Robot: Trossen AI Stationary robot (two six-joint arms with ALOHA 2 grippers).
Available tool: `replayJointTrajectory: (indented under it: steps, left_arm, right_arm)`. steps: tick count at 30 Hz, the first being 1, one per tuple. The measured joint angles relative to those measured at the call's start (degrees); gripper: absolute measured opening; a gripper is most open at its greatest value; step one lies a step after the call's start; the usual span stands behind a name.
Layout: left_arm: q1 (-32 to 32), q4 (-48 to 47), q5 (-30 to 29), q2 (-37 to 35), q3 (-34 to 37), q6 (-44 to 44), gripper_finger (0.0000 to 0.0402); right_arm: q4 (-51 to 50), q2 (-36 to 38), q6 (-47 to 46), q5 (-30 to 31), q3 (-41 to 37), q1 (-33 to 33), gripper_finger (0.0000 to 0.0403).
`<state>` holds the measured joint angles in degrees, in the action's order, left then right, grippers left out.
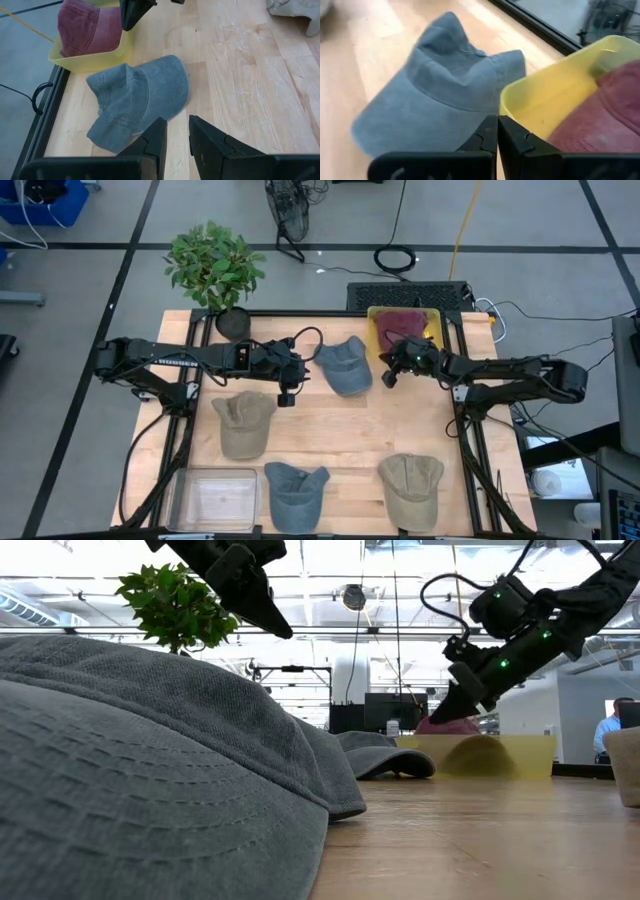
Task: Pick & Place hat
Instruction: Adjust the yellow bin, then put the gray cap into the transparent bin
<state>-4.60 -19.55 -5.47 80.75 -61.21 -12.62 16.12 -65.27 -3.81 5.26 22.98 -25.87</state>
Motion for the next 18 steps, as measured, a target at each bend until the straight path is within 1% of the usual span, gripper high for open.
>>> replayJointTrajectory:
  steps: [5,9,13,18]
  left_arm:
    - [0.0,-0.19,-0.01,0.0,0.0,-0.17,0.0088]
    - [0.0,-1.26,-0.01,0.0,0.0,-0.38,0.0088]
    - [0.01,-1.91,-0.01,0.0,0.0,-0.8,0.0088]
    - [0.03,-2.06,-0.01,0.0,0.0,-0.76,0.0088]
  right_arm:
    - [1.61,1.67,0.28,-4.65,0.0,1.93,0.0]
    - [6.3,1.66,0.46,-8.37,0.0,4.11,0.0]
    - [9.29,1.52,0.89,-8.44,0.02,6.2,0.0]
    - [9.34,1.5,1.73,-8.39,0.02,7.12,0.0]
